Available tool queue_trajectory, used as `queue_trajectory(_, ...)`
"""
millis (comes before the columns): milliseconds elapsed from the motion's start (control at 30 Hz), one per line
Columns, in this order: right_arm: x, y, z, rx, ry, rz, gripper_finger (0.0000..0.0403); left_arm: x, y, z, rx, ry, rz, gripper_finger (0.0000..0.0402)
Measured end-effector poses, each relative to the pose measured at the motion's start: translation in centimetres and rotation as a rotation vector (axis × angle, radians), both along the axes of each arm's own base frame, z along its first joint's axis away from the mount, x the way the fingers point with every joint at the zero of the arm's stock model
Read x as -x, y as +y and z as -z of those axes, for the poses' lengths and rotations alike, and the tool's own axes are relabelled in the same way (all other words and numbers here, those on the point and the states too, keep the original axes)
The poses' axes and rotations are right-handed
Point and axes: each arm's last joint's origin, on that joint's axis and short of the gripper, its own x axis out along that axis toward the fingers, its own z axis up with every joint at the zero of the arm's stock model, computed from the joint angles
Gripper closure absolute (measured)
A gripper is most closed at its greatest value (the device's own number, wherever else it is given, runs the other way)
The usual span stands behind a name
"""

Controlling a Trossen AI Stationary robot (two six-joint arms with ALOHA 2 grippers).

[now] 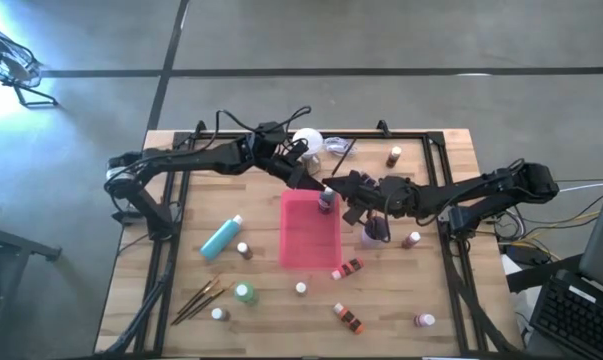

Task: Pick & Place Paint Supplies
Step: Put the orange paintbrush into the purple cup

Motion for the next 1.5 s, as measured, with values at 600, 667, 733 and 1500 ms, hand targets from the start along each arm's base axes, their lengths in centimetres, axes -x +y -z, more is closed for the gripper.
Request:
queue_trajectory(600,0.2,-0.3,-0.3,-0.11,-0.065,0.078,0.0393,0.0,0.1,-0.4,-0.124,-0.05,0.006,0.0273)
queue_trajectory(667,0.4,-0.6,-0.4,-0.157,-0.094,0.101,0.0394,0.2,0.1,-0.8,-0.169,-0.075,0.027,0.025)
queue_trajectory(733,0.6,-0.8,-0.7,-0.211,-0.126,0.117,0.0394,0.7,0.2,-1.3,-0.236,-0.11,0.042,0.0235)
queue_trajectory(1500,9.0,-0.3,-10.4,-1.514,-0.099,-0.303,0.0394,10.5,-2.4,-0.6,-0.862,-0.226,-0.404,0.0244)
